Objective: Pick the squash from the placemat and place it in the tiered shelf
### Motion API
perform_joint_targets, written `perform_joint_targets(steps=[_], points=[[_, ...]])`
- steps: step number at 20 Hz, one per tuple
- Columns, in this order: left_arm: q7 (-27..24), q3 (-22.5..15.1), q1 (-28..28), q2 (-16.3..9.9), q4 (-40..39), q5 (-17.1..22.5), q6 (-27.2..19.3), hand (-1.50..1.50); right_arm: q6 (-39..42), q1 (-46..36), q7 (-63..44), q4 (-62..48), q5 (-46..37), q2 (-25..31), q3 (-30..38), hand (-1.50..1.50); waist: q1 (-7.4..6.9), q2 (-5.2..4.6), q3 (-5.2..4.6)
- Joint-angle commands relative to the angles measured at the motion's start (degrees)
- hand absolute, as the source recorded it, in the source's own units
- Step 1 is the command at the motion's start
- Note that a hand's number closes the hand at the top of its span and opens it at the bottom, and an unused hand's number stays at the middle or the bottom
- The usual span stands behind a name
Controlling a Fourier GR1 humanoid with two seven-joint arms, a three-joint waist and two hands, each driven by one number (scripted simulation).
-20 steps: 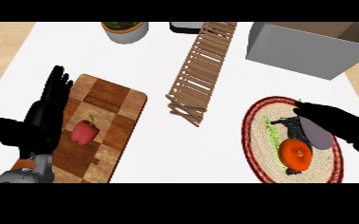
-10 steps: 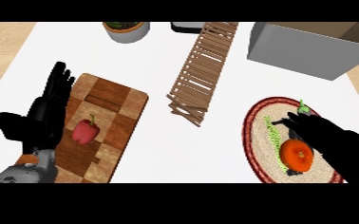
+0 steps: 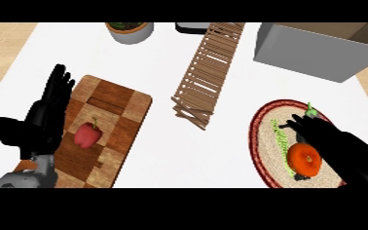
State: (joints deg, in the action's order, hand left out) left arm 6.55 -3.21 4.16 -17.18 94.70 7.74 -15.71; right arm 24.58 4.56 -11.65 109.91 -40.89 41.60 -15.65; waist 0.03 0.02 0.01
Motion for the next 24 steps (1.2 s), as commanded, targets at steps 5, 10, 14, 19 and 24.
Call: perform_joint_targets(steps=[5, 10, 14, 19, 24], points=[[3.36, 0.63, -0.46, 1.67, 3.68, -2.67, 1.26, 0.0, -2.92, 4.03, 9.61, -5.75, -6.5, -1.95, 3.57, -1.5, 0.12, 0.04, 0.0], [5.65, 3.23, -0.45, 1.5, 5.29, -2.37, 2.74, 0.0, -2.71, -1.1, 13.49, -14.6, -9.02, -5.3, 4.48, -1.5, -0.1, 0.0, 0.0], [-1.77, 3.41, -5.2, 3.27, 2.65, -2.36, 5.6, 0.0, -4.89, 1.42, 16.08, -13.47, -10.15, -7.08, 5.06, -1.5, 0.02, 0.03, -0.02], [5.59, 4.54, -0.09, 3.59, 4.95, -4.38, 3.99, 0.0, -10.79, -1.51, 20.21, -22.8, -15.28, -12.14, 4.26, -1.5, -0.08, 0.0, 0.0], [0.61, 6.02, 1.58, 5.59, -1.65, -4.12, 6.29, 0.0, -6.11, 0.39, 16.77, -18.42, -17.31, -15.13, 3.79, -1.5, 0.12, 0.0, -0.03]])
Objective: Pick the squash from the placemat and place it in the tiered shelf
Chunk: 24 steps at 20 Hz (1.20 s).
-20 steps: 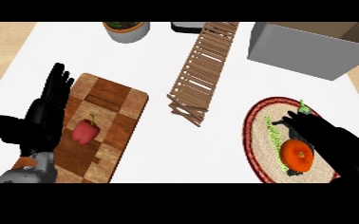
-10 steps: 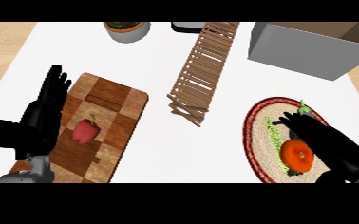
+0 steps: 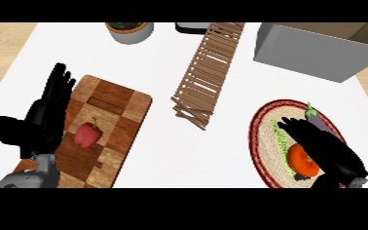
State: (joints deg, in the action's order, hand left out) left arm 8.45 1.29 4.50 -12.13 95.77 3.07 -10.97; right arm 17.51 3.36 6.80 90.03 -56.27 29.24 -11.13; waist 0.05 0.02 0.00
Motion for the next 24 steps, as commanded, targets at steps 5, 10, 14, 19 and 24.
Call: perform_joint_targets(steps=[5, 10, 14, 19, 24], points=[[-2.05, 1.76, 0.74, 1.0, -3.37, -0.01, 2.27, 0.0, 1.53, -1.19, 2.75, -6.96, -4.72, -0.58, -0.08, 1.5, -0.03, -0.04, 0.0], [2.09, 0.3, -0.14, 1.73, 2.07, -2.51, 1.01, 0.0, -5.34, -3.69, 8.0, -8.11, -7.84, -1.55, -0.21, 1.5, -0.13, 0.02, 0.01], [-0.74, 1.35, -4.03, 2.29, 2.6, -1.56, 2.31, 0.0, -11.23, 0.34, 8.35, -5.91, -10.46, -2.23, -0.2, 1.5, -0.03, 0.06, -0.01], [0.9, 1.03, -0.43, 1.35, 2.46, -1.08, 2.78, 0.0, -10.24, -11.2, 28.54, -11.74, -9.34, 1.84, -7.96, 1.5, -2.58, -0.38, 0.1], [1.3, 0.51, 0.21, 2.38, 1.22, -2.64, 1.46, 0.0, -5.5, -17.52, 41.25, -16.56, -2.81, 1.23, -7.59, 1.5, -0.97, -0.22, 0.03]])
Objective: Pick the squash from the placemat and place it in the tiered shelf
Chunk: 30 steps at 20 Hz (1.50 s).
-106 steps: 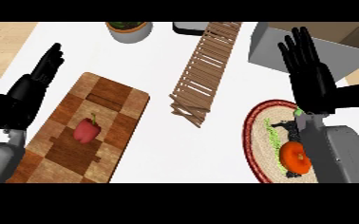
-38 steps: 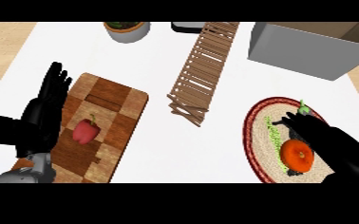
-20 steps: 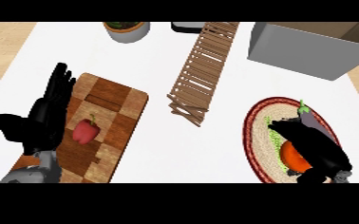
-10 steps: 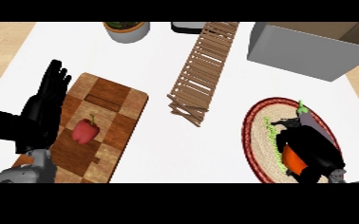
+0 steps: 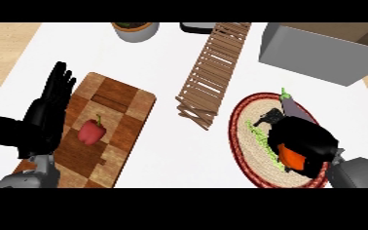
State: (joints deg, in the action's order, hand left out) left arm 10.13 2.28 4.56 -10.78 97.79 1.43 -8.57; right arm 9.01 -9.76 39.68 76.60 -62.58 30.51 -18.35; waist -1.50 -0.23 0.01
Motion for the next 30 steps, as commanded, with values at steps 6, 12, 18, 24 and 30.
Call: perform_joint_targets(steps=[6, 12, 18, 24, 30], points=[[1.84, -1.26, 2.03, 2.29, -0.76, -2.36, -2.5, 0.0, 14.91, -3.48, 13.31, 7.77, 15.07, 4.09, 6.18, 1.5, 2.15, 0.37, -0.05], [-0.51, 1.73, 0.2, 0.32, -1.51, -0.22, -0.48, 0.0, 28.38, -5.38, 2.67, 12.86, 36.03, 3.25, 15.65, 1.5, 2.57, 0.46, -0.17], [0.88, 0.05, -0.59, 1.22, 1.74, -1.91, -1.29, 0.0, 32.76, -9.37, -15.53, 19.33, 51.03, 5.57, 25.94, 1.5, 2.01, 0.49, -0.09], [-2.77, 1.38, -1.73, 1.46, -1.43, -0.65, 1.38, 0.0, 30.5, -18.98, -19.72, 10.37, 50.61, 3.75, 26.45, 1.5, 1.04, 0.18, -0.03], [0.01, 1.05, 0.68, 1.9, -1.51, -2.37, 0.06, 0.0, 28.08, -29.85, -25.35, 2.07, 49.22, -0.72, 25.08, 1.5, 0.83, 0.15, -0.03]])
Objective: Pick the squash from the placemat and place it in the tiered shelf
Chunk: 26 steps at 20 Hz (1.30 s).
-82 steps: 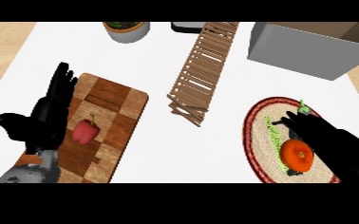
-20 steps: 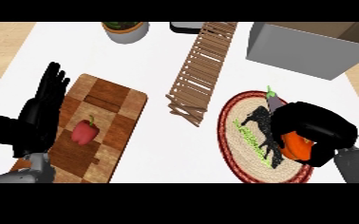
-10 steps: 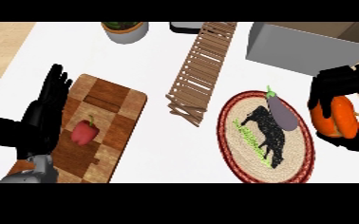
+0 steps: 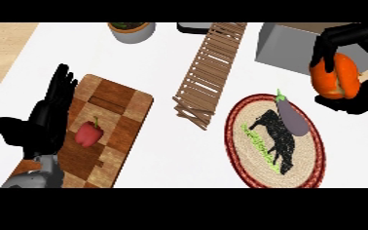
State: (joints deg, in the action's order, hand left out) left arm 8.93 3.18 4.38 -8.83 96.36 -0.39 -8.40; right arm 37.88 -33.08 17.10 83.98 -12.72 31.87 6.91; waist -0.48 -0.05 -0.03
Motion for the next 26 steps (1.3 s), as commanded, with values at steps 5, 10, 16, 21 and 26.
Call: perform_joint_targets(steps=[5, 10, 16, 21, 26], points=[[1.47, 1.32, 0.53, -1.0, 1.52, 0.31, 1.31, 0.0, -5.85, -8.56, -1.47, -10.55, -4.48, -7.36, -2.24, 1.5, -0.3, -0.05, 0.03], [1.19, -0.22, 1.27, 0.77, 0.29, -0.12, 1.01, 0.0, -13.18, -15.17, 4.21, -24.45, -9.95, -12.43, -4.37, 1.5, -0.97, -0.29, 0.04], [1.46, 1.7, 1.83, -0.18, -0.7, 0.79, 1.95, 0.0, -21.36, -18.18, 8.45, -32.9, -13.18, -17.92, -4.58, 1.5, -0.79, -0.26, 0.04], [-4.88, 2.28, 3.33, 1.44, -7.39, -0.35, 1.09, 0.0, -22.24, -23.7, 11.02, -40.41, -14.26, -19.57, -4.45, 1.5, -0.5, -0.38, 0.0], [-0.25, -0.62, 0.29, 2.06, -0.51, -1.56, 1.14, 0.0, -23.83, -26.18, 10.6, -48.99, -12.37, -19.92, -0.02, 1.5, -1.01, -0.41, 0.04]])
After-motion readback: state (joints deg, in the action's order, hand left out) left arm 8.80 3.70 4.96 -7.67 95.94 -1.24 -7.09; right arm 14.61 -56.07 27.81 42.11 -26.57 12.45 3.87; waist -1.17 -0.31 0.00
